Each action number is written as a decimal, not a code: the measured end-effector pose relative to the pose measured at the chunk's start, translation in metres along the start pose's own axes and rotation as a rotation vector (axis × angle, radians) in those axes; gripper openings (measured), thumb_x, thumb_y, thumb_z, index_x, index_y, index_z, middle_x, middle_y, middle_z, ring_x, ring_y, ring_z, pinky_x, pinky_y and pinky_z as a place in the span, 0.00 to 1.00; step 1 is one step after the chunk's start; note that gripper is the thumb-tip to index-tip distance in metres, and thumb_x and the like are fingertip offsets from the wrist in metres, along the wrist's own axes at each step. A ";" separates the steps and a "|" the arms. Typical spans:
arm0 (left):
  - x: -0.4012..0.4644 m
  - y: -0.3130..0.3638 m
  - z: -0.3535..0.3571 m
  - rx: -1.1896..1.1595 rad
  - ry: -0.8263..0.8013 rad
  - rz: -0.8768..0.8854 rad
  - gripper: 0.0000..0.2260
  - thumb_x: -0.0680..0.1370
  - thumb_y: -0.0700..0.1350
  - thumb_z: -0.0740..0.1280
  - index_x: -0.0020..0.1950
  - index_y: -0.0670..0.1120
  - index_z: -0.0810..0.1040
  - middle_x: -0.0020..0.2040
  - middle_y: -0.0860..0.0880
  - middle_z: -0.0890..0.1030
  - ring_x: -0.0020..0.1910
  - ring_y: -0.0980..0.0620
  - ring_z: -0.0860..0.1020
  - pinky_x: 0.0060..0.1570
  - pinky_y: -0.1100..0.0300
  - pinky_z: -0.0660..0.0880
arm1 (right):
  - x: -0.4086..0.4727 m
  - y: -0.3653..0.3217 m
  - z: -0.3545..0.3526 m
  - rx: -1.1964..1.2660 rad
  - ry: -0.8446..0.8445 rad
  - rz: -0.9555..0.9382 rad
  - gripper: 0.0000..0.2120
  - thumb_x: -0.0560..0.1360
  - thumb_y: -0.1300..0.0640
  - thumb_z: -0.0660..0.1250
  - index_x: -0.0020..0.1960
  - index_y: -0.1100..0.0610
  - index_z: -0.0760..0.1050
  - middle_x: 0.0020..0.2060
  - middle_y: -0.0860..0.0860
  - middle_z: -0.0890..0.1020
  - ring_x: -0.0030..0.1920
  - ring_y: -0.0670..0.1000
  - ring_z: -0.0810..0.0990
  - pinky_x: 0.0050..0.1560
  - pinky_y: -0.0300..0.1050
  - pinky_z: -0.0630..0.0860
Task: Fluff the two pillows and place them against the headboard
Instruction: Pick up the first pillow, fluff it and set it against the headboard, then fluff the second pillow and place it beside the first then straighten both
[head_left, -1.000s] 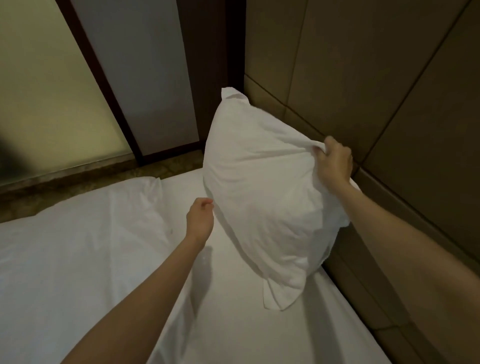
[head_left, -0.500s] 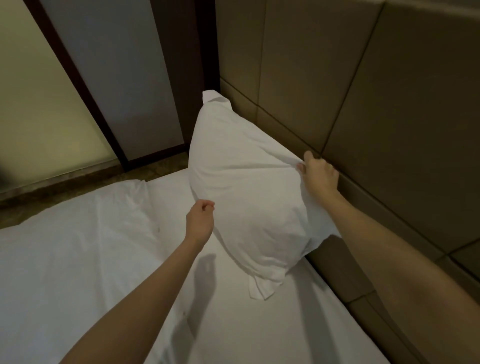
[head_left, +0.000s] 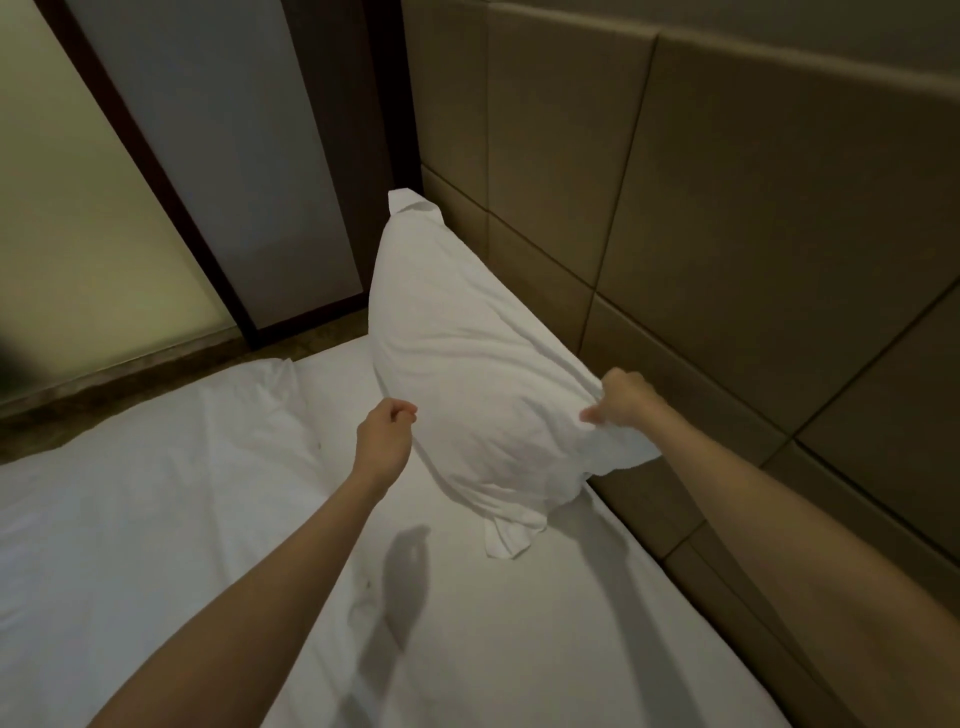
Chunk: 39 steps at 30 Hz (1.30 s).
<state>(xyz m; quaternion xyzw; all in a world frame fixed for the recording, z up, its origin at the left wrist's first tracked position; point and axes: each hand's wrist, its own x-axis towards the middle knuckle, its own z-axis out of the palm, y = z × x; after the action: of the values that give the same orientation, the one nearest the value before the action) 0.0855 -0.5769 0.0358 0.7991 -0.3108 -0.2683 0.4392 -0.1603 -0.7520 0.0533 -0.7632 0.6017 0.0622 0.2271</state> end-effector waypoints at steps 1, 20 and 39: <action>-0.005 0.001 -0.001 0.006 -0.001 0.003 0.13 0.81 0.41 0.54 0.57 0.42 0.77 0.58 0.44 0.79 0.54 0.47 0.76 0.50 0.58 0.69 | -0.003 0.001 0.002 -0.029 -0.037 0.012 0.16 0.72 0.48 0.71 0.44 0.57 0.69 0.45 0.55 0.77 0.42 0.55 0.77 0.42 0.50 0.78; -0.067 0.003 -0.018 0.007 -0.048 0.004 0.13 0.80 0.40 0.54 0.58 0.42 0.77 0.56 0.44 0.80 0.54 0.47 0.77 0.52 0.56 0.72 | -0.069 0.014 0.009 0.205 0.437 -0.015 0.05 0.77 0.61 0.58 0.44 0.59 0.72 0.46 0.58 0.78 0.43 0.59 0.77 0.41 0.51 0.75; -0.233 -0.074 -0.165 -0.262 -0.001 0.076 0.14 0.78 0.38 0.55 0.47 0.45 0.81 0.41 0.47 0.83 0.40 0.52 0.80 0.44 0.62 0.73 | -0.319 -0.083 0.092 1.053 0.240 -0.307 0.03 0.73 0.69 0.65 0.41 0.65 0.77 0.32 0.57 0.79 0.29 0.47 0.77 0.28 0.33 0.73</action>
<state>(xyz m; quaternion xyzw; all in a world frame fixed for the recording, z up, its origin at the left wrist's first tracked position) 0.0663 -0.2864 0.0852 0.7226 -0.3031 -0.2901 0.5494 -0.1503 -0.4151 0.1112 -0.6274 0.4552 -0.3675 0.5139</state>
